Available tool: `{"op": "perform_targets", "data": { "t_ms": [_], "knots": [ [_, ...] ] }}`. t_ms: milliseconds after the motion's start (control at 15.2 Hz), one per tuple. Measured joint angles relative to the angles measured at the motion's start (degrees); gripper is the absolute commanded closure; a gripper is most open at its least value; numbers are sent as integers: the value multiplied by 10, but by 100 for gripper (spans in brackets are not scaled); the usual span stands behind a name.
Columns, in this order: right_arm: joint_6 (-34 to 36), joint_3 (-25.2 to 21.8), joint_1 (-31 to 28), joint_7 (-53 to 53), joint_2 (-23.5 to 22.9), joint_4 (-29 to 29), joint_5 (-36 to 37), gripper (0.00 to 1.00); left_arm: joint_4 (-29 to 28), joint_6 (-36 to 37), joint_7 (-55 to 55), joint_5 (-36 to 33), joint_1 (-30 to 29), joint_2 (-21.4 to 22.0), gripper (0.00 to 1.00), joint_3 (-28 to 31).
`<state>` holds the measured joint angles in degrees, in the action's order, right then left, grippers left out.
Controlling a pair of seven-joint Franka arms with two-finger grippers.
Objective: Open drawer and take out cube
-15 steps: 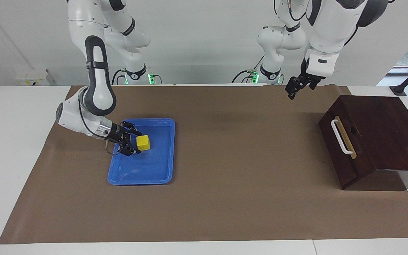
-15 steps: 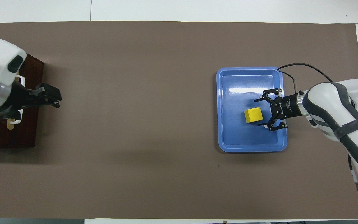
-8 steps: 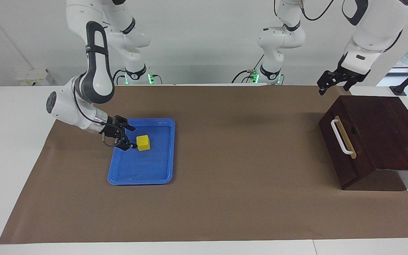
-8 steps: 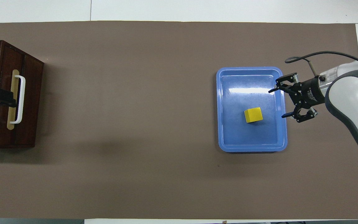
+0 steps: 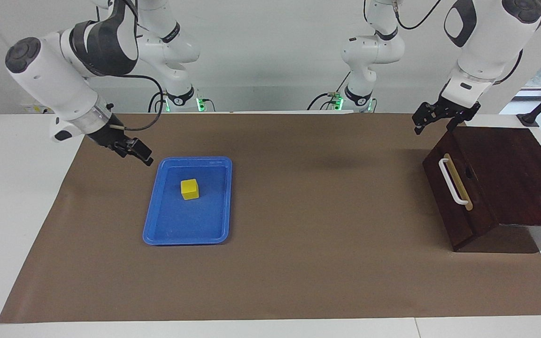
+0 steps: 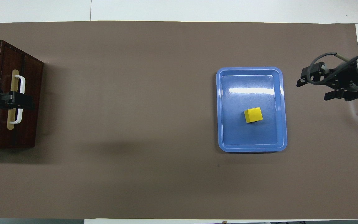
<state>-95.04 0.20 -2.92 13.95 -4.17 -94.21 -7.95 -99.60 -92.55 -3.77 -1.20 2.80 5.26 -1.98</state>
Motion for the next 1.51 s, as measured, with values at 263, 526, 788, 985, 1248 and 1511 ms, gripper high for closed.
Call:
{"op": "perform_targets", "data": {
  "t_ms": [263,526,788,985,1248,1511],
  "knots": [
    [61,0,-1,-136,63,10,68,0,39,43,0,2,0,-12,0,-2],
    [136,-1,-6,-163,91,7,76,0,49,56,0,14,0,-25,0,-3],
    [136,-2,-6,-163,74,-2,76,0,49,58,0,15,0,-26,0,-5],
    [123,-2,-11,-163,65,-2,82,0,49,58,0,15,0,-26,0,-7],
    [89,-2,-12,-163,65,0,98,0,49,58,0,16,0,-26,0,-8],
    [84,-1,-12,-163,65,0,98,0,49,58,0,16,0,-26,0,-9]
  ]
}}
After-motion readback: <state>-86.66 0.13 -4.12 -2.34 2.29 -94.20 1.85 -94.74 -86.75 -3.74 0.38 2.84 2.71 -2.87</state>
